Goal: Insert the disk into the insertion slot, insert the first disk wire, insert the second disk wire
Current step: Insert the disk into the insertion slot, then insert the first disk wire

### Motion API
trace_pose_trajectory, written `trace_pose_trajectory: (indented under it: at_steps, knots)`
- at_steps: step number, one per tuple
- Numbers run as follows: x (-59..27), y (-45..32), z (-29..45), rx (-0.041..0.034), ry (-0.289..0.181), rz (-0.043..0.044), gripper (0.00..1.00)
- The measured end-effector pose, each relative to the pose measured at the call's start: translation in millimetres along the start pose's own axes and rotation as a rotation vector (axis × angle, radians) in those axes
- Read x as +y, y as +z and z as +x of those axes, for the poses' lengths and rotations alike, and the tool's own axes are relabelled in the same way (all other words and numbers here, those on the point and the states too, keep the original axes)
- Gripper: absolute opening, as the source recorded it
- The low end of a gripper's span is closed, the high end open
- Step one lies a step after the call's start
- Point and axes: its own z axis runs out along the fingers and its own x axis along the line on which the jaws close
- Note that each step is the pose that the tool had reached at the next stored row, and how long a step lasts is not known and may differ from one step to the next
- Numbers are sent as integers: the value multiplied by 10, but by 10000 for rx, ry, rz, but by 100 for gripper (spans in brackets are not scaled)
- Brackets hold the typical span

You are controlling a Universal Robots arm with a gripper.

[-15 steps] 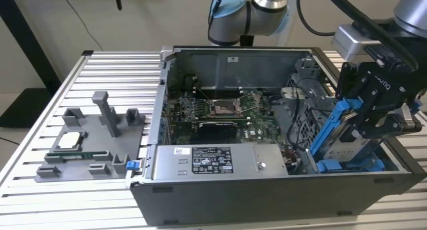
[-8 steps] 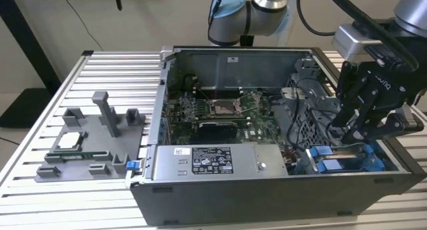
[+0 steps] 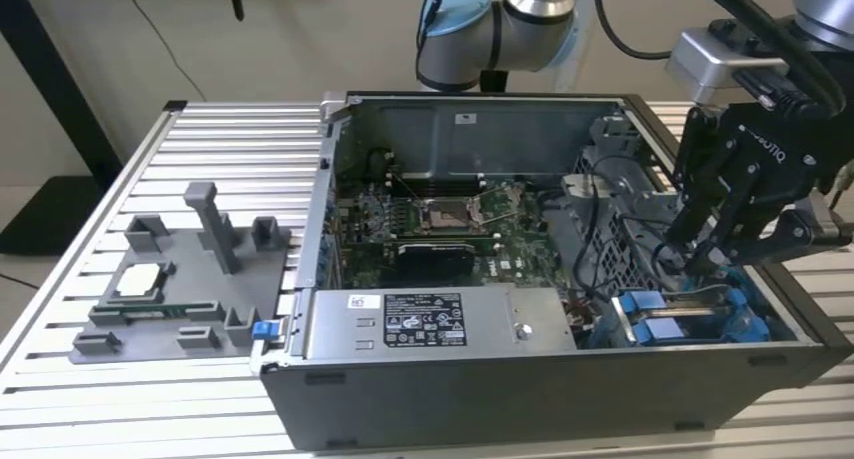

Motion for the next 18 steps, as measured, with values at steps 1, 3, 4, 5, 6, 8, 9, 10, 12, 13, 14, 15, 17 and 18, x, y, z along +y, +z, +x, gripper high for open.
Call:
trace_pose_trajectory:
  at_steps: [1,3,4,5,6,8,9,10,12,13,14,15,17,18]
  knots:
    - [1,-6,-13,-8,0,0,100]
    - [2,-16,-44,-26,0,0,100]
    - [2,-17,-63,-42,-1,2,100]
    - [2,-17,-79,-84,-3,10,100]
    - [3,-16,-91,-145,-5,22,100]
    - [3,-15,-111,-292,-13,56,100]
    - [4,-14,-117,-380,-21,90,100]
    - [3,-14,-122,-465,-36,146,100]
    - [3,-15,-126,-577,-70,342,100]
    - [3,-14,-126,-606,-91,463,100]
    - [3,-14,-127,-625,-122,611,100]
    - [3,-13,-127,-632,-155,766,100]
    - [3,-4,-126,-634,-231,924,100]
    - [2,2,-126,-633,-290,940,100]
